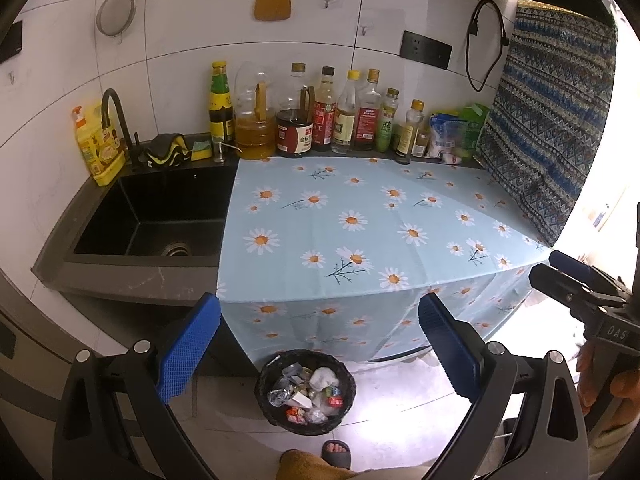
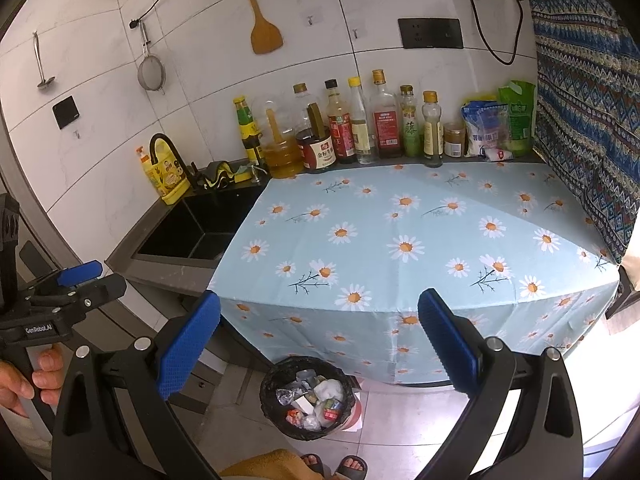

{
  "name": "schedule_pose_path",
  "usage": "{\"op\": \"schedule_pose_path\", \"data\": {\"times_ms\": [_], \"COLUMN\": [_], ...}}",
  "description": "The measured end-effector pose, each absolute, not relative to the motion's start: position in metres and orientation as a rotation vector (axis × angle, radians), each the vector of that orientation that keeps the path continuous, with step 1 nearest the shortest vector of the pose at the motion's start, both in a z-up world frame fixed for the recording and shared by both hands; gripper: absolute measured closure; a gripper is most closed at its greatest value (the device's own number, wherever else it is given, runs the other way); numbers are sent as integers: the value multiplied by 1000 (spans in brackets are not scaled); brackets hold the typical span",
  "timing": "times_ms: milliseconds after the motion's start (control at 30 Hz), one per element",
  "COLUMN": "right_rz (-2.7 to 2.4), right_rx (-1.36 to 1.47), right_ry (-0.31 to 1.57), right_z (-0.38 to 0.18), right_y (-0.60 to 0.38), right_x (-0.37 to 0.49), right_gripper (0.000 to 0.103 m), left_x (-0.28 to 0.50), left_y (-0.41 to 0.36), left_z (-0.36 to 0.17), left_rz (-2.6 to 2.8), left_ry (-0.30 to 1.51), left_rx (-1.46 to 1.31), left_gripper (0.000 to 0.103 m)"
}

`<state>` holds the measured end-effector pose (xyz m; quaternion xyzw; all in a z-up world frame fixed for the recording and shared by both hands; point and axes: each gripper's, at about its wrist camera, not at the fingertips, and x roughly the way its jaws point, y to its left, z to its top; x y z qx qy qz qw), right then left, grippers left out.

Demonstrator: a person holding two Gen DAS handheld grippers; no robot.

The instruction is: Collect trash

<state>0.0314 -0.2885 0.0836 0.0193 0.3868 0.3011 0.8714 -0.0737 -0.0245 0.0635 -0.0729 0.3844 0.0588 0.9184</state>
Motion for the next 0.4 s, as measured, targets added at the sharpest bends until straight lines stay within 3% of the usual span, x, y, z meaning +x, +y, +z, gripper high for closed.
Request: {"op": "schedule_pose_path", "data": {"times_ms": [400], "right_rz": [638], "right_rx": [32], "right_ry": [820], "right_z": [79], "right_y": [-281], "right_x": [31], "right_gripper": [5], "left_x": [-79], "left_y": [-25], "left_z": [63], "left_rz": [105], "left_ry": [793], "left_rx": [-156], "left_gripper": [7]}}
